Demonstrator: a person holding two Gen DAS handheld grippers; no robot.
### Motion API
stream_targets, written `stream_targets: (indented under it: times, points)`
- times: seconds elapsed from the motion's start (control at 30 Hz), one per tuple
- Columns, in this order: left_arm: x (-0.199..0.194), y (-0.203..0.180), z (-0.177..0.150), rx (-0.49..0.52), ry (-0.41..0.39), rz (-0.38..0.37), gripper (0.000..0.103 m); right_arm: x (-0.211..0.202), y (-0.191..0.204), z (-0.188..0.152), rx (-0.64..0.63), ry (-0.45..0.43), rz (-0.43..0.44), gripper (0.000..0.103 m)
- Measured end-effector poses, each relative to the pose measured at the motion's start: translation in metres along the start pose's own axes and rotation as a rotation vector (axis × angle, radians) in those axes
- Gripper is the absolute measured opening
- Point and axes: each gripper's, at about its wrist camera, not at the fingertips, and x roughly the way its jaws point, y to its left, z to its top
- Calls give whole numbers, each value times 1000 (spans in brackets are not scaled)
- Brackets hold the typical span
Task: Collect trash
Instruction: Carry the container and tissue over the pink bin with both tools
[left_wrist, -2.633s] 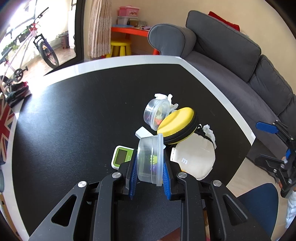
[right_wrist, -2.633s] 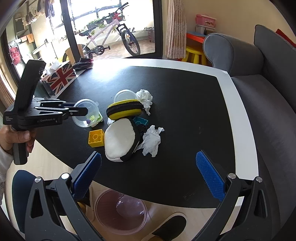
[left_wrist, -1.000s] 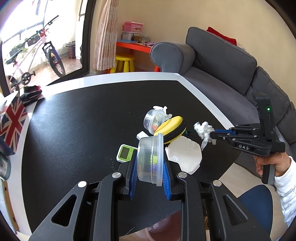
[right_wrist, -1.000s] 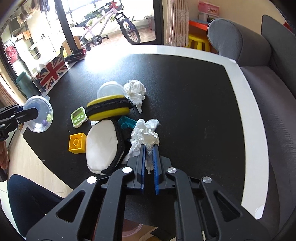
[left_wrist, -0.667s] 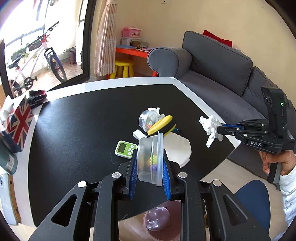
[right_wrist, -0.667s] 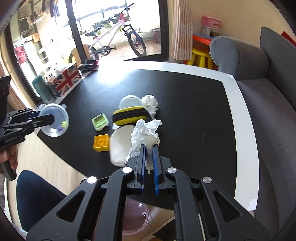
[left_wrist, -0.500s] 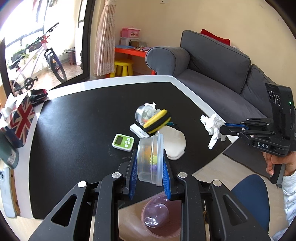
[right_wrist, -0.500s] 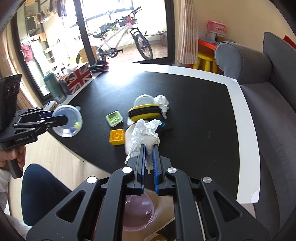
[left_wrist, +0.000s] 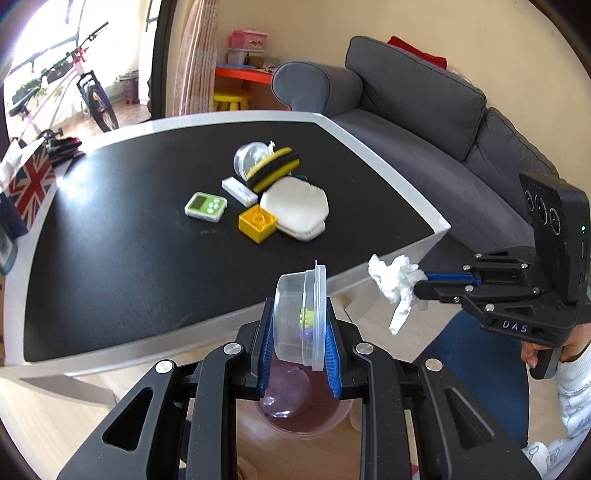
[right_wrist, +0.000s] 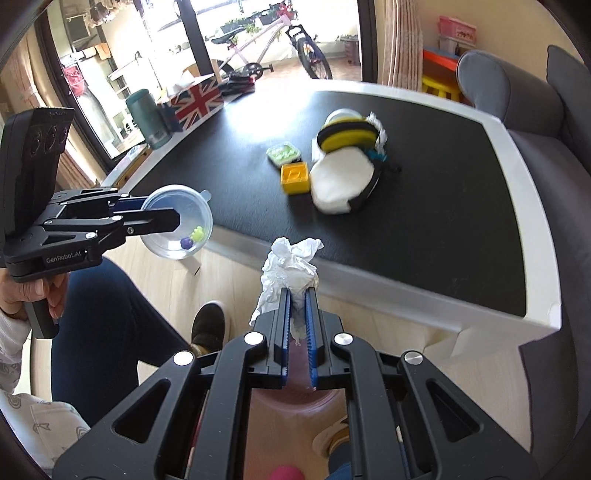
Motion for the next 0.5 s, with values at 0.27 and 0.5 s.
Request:
stream_targets:
  times: [0.27, 0.5]
  points:
    - [5, -9, -21, -11, 39, -21, 24, 20, 8, -24, 12, 66, 42, 7]
    - [5, -12, -23, -8, 46, -26, 24, 22, 10, -25, 10, 77, 52, 27]
